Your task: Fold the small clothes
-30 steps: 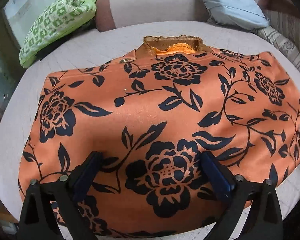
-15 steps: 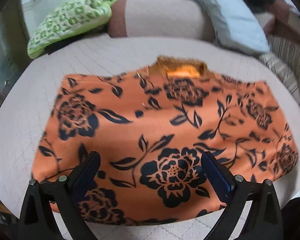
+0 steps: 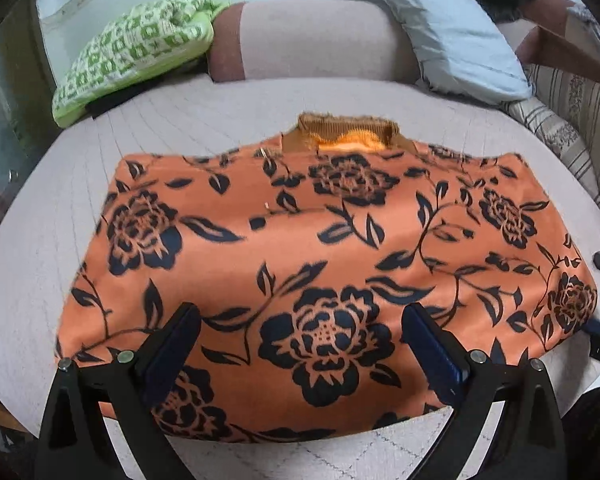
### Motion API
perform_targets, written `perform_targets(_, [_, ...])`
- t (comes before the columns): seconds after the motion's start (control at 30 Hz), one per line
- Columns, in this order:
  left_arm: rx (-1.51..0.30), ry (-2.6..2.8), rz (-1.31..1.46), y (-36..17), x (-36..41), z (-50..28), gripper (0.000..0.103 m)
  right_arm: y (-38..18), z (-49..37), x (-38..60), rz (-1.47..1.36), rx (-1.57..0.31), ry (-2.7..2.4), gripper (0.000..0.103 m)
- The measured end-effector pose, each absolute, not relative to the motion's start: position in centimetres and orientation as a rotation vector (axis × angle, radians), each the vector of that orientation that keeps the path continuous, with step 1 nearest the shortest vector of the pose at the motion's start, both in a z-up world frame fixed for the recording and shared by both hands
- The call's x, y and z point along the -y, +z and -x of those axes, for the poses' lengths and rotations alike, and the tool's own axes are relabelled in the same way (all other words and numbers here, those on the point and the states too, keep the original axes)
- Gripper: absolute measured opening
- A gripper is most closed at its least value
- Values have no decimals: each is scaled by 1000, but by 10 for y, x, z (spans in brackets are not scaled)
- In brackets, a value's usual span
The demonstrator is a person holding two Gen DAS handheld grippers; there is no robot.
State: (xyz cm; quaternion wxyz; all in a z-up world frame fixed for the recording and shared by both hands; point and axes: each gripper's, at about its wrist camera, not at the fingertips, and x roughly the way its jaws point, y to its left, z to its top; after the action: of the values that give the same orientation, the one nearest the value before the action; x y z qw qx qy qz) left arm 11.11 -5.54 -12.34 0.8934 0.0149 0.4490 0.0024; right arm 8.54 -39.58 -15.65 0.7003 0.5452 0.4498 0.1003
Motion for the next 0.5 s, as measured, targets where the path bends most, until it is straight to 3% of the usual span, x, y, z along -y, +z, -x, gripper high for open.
perform_targets(0.03, [-921,10,-29,-122,55,-112,101,-152,-88,395,-1198,-988,235,63])
perform_targets(0.13, [-954,9,-78,-135,64,-122,101,-157,-90,398,-1119,-1030,137,60])
perform_targets(0.23, [-1037,45,-182,-163,76,-132,99,-161,-90,397,-1142,-1009,128,65])
perform_targets(0.27, [-1035,42,-154,-154,74,-131,94,-160,-91,396,-1149,-1005,136,67])
perform_targets(0.3, [-1031,27,-135,-147,74,-129,80,-157,-95,394,-1115,-1012,150,64])
perform_targets(0.33, [-1004,13,-120,-137,74,-126,79,-154,-98,392,-1084,-1014,153,58])
perform_targets(0.37, [-965,19,-128,-128,73,-122,79,-147,-100,389,-1032,-1015,161,30])
perform_targets(0.4, [-934,49,-153,-125,71,-120,79,-144,-102,387,-986,-1025,156,24])
perform_targets(0.5, [-1040,66,-224,-164,71,-132,83,-147,-107,382,-889,-1086,131,27])
